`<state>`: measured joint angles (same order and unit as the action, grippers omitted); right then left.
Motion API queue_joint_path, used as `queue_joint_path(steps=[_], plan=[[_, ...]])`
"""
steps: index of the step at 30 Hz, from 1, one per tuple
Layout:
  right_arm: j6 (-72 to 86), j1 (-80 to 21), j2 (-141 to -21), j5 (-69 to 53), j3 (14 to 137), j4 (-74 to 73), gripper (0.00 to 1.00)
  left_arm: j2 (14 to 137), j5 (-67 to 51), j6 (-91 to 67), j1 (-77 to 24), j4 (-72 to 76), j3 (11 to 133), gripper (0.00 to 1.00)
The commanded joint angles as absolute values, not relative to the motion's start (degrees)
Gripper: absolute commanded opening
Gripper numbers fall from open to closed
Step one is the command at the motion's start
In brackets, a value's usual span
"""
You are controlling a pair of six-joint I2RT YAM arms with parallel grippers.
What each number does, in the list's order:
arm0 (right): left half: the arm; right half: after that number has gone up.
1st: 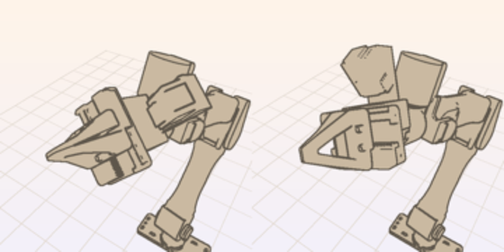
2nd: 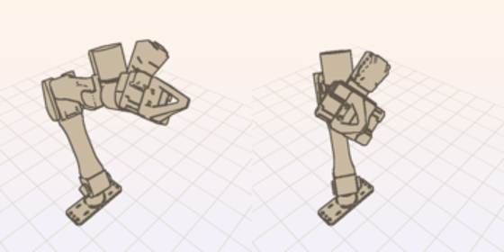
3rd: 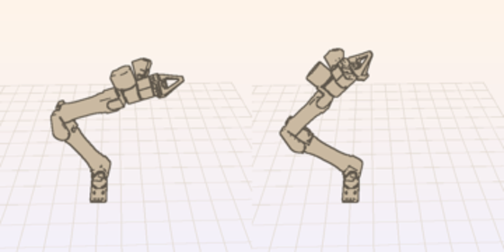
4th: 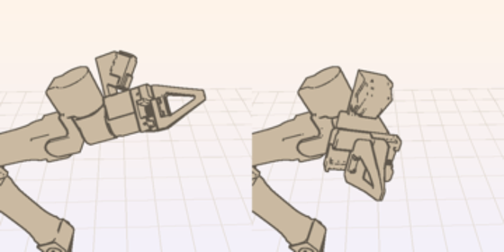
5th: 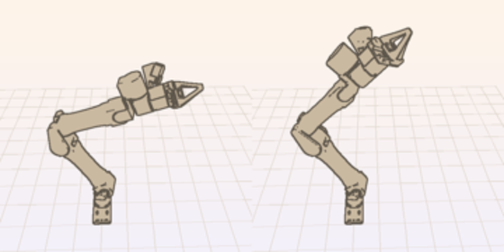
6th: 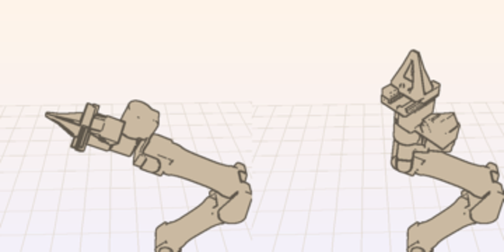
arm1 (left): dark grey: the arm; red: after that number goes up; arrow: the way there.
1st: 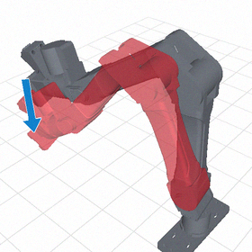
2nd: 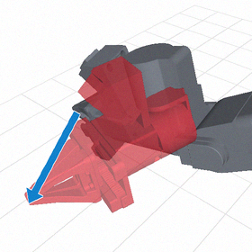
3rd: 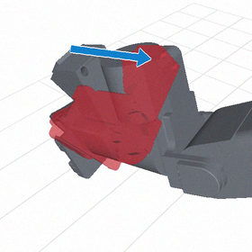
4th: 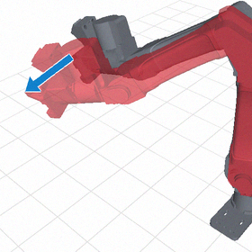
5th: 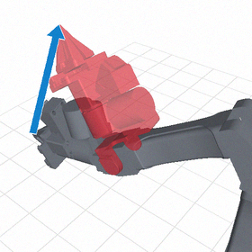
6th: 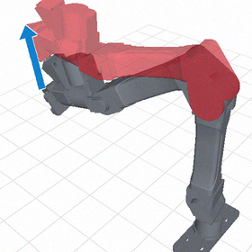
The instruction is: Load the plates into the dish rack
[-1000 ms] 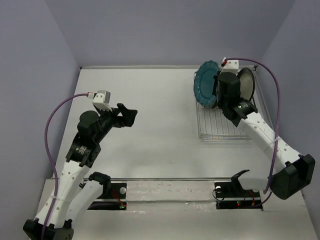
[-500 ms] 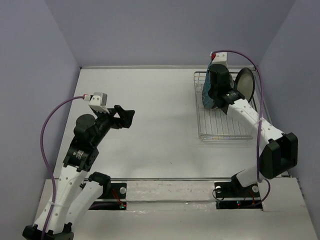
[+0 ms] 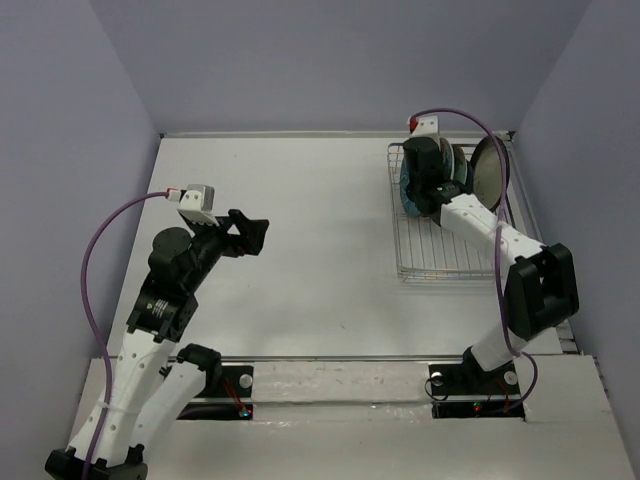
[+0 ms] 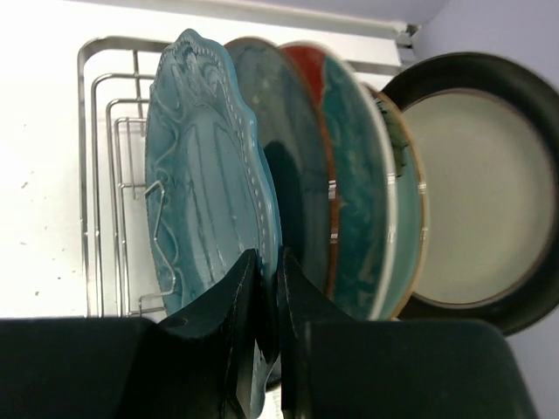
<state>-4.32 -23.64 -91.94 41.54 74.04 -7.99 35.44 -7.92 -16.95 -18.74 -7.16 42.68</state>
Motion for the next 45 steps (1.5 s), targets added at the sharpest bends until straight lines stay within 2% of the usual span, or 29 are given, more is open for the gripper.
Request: queue_joint_path(steps=[1,4,6,7,8,10,11,14,20,25,33,38,45], plan=[[1.56,-23.55,-91.76,41.57,74.88,1.41,0.07,35.33,-7.29,-16.08,-18.37,-5.36,42.01,0.99],[4.03,-23.55,-92.02,40.52,74.71,0.53,0.07,35.51,-7.29,-16.17,-18.11,-5.19,42.01,0.99],[5.09,-23.55,-91.93,39.99,74.62,0.18,0.12,35.77,-7.29,-16.26,-17.84,-5.10,41.92,0.99],[5.45,-23.55,-91.93,39.90,74.71,-0.17,0.18,35.86,-7.29,-16.26,-17.75,-5.10,41.92,0.99],[6.41,-23.55,-91.93,40.51,74.88,-2.09,0.32,36.03,-7.29,-16.26,-17.49,-5.10,41.92,0.99],[7.12,-23.55,-91.06,41.04,75.32,-3.51,0.52,36.30,-7.29,-16.26,-17.23,-5.18,41.92,0.99],[7.73,-23.55,-90.45,41.13,75.32,-3.95,0.71,36.39,-7.29,-16.35,-16.97,-5.10,41.84,0.99],[9.05,-23.55,-86.50,38.78,75.23,-5.53,0.89,36.74,-7.73,-16.61,-16.35,-4.75,41.84,0.99],[13.53,-23.55,-75.25,29.20,72.60,-8.26,1.00,37.53,-9.93,-17.22,-14.68,-3.96,41.75,0.99],[15.82,-23.55,-64.79,19.62,68.30,-8.79,1.00,36.74,-11.25,-17.75,-13.10,-2.90,41.40,0.99],[22.57,-23.55,-45.72,-10.76,58.64,-8.70,1.00,33.59,-12.66,-17.23,-12.04,-1.50,41.31,0.99],[24.87,-23.55,-30.36,-13.01,53.45,-8.35,1.00,27.00,-14.15,-16.87,-12.04,1.56,39.91,0.99],[25.40,-23.55,-22.85,-7.30,47.12,-10.28,1.00,25.93,-15.64,-16.61,-12.04,3.69,39.20,0.99]])
